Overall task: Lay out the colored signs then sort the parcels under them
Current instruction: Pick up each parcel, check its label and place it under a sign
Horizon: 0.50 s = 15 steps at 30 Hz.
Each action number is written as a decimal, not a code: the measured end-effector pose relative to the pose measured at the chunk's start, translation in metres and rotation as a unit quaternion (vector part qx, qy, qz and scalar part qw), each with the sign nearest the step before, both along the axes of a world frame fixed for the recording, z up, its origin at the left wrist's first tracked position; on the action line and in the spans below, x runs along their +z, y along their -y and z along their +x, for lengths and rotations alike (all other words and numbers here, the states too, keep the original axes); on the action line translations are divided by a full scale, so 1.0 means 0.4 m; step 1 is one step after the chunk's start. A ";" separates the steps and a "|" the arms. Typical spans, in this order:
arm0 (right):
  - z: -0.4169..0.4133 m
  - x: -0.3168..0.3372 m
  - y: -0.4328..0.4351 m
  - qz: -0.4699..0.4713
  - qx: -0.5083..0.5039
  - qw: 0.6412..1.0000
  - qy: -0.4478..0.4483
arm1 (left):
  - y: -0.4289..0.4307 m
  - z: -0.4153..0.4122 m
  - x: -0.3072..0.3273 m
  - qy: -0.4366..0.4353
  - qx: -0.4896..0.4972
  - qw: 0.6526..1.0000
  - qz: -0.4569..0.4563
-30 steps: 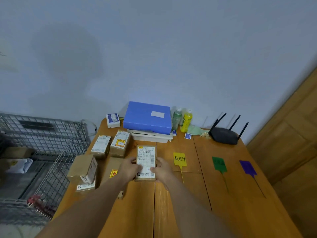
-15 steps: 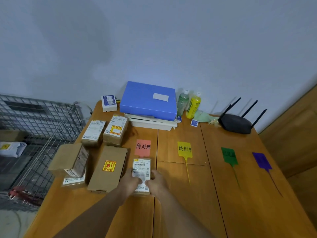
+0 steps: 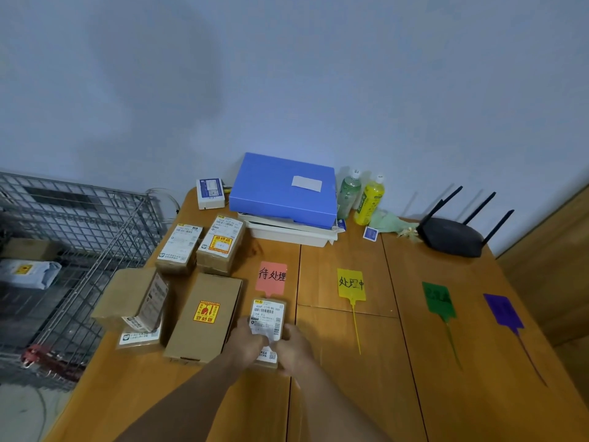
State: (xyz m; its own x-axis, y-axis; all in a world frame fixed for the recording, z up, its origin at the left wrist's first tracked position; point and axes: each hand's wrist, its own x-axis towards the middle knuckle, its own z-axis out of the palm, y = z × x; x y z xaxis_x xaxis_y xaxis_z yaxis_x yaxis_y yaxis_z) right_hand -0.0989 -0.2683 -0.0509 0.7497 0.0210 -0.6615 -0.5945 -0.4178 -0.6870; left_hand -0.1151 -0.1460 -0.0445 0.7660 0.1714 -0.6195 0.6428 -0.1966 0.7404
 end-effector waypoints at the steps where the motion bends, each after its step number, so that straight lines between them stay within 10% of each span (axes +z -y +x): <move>1: 0.000 0.003 0.004 0.003 0.001 1.000 -0.003 | 0.000 0.001 0.005 0.003 -0.003 1.000 0.006; 15: 0.151 0.328 -0.113 0.006 0.006 0.988 0.152 | -0.144 0.081 0.351 0.111 0.044 0.992 0.034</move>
